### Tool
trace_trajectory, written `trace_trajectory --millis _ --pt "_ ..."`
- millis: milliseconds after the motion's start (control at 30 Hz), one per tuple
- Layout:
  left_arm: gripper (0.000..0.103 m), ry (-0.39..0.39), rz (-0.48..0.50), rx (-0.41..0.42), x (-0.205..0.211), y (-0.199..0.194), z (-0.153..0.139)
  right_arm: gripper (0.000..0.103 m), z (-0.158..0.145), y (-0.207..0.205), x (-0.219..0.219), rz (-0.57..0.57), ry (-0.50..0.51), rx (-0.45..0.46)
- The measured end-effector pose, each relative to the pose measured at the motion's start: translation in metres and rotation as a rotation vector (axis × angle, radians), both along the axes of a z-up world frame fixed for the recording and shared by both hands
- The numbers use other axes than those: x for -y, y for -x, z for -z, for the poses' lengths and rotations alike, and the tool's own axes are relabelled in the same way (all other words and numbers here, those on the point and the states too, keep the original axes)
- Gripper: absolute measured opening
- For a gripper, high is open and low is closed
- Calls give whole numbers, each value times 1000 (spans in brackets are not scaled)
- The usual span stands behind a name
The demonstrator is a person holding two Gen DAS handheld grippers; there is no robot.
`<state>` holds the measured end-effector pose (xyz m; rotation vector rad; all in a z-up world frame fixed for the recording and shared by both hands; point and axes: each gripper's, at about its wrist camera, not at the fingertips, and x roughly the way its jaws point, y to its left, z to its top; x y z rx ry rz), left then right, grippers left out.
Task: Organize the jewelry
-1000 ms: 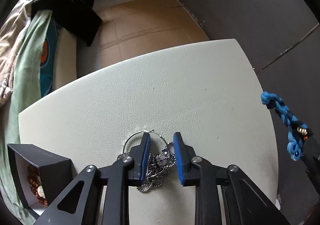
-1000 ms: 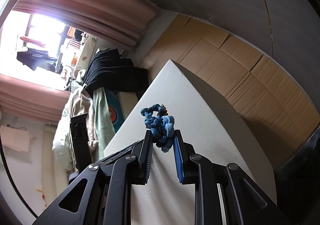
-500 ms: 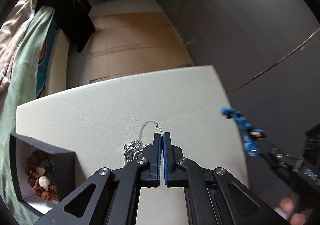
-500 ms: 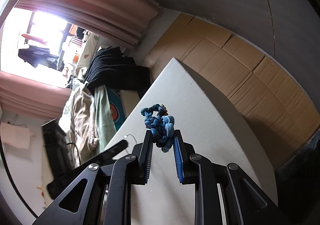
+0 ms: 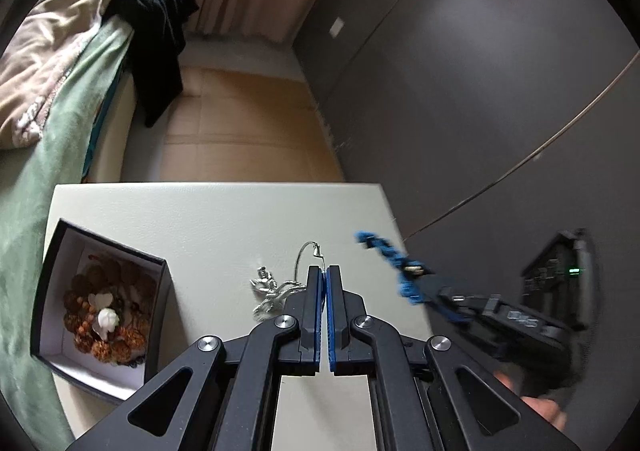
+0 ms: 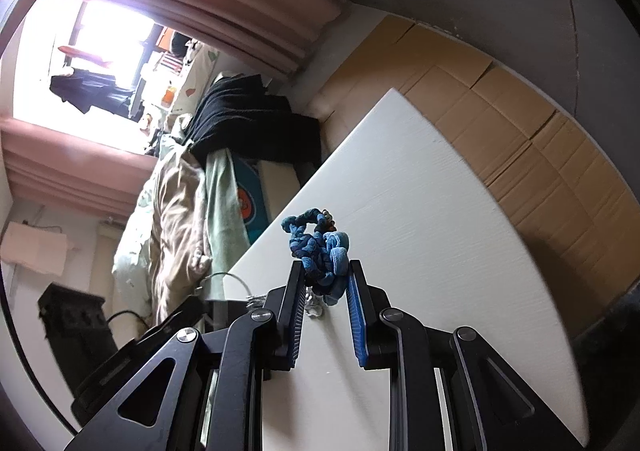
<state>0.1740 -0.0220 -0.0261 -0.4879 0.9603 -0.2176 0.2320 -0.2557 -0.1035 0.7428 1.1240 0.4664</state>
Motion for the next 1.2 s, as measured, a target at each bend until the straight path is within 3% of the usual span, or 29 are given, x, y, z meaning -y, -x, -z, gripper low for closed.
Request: trace_trajectory --millis 500,767,933,1200 --pt "1 32 -23 166 -22 47 -76 22 -10 1 -35 -73 -47 46" --pt "1 6 -42 245 -35 68 -116 22 -15 6 -54 -115 -63 70" --pt "1 -22 -66 292 -46 85 -139 22 -25 13 -65 -157 -127 109" --pt "1 -35 -164 284 -83 103 -132 22 -35 28 -100 -248 -177 148"
